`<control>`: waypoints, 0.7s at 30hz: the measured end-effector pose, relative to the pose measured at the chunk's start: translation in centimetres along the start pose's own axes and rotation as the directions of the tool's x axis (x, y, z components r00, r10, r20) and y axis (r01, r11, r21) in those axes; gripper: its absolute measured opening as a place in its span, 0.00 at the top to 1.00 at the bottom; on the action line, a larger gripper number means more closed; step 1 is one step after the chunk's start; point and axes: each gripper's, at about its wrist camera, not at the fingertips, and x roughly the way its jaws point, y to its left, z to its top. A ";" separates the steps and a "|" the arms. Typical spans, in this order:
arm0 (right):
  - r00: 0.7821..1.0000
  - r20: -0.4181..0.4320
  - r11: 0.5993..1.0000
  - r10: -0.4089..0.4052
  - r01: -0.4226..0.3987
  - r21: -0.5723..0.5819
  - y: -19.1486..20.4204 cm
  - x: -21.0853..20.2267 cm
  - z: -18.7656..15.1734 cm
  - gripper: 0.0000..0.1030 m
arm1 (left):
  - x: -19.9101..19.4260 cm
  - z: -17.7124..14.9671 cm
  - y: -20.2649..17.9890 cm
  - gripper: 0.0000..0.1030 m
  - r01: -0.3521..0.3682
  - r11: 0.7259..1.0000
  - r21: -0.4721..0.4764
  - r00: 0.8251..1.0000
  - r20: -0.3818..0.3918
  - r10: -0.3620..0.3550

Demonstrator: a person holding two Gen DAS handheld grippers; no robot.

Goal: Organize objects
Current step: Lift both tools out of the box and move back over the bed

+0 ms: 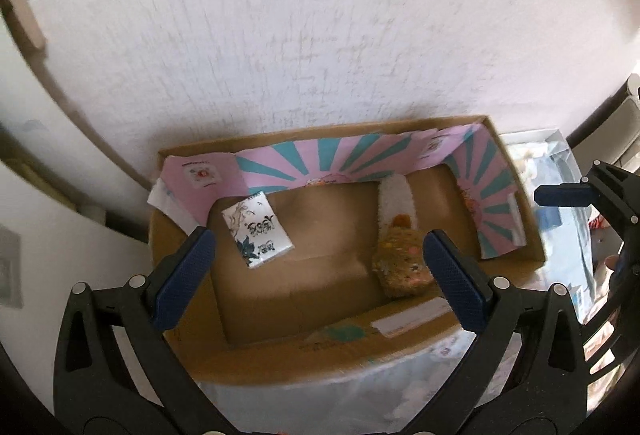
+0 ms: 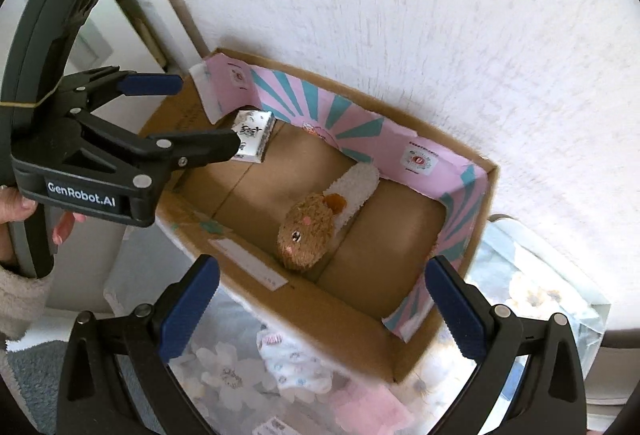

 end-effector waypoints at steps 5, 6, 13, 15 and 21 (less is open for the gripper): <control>0.999 0.027 0.999 -0.034 0.034 -0.023 0.1 -2.5 -1.3 0.01 | -2.4 -0.7 -1.8 0.00 -0.009 1.000 -0.015 0.999 0.041 0.009; 0.999 0.035 0.999 -0.041 0.042 -0.021 0.0 -3.1 -1.6 0.01 | -3.0 -0.8 -2.1 0.00 -0.010 1.000 -0.014 0.999 0.046 0.011; 0.992 0.071 0.993 -0.104 0.100 0.058 -1.9 -6.9 -4.4 0.01 | -6.0 -2.6 -5.7 0.00 -0.048 0.999 0.003 0.993 0.110 0.047; 0.988 0.078 0.989 -0.136 0.131 0.063 -2.4 -7.9 -5.4 0.01 | -6.6 -3.0 -6.5 0.00 -0.037 0.999 -0.001 0.992 0.117 0.037; 0.984 0.110 0.986 -0.136 0.124 0.114 -4.1 -10.7 -8.7 0.01 | -8.3 -4.8 -9.7 0.00 -0.038 0.999 0.020 0.991 0.130 0.035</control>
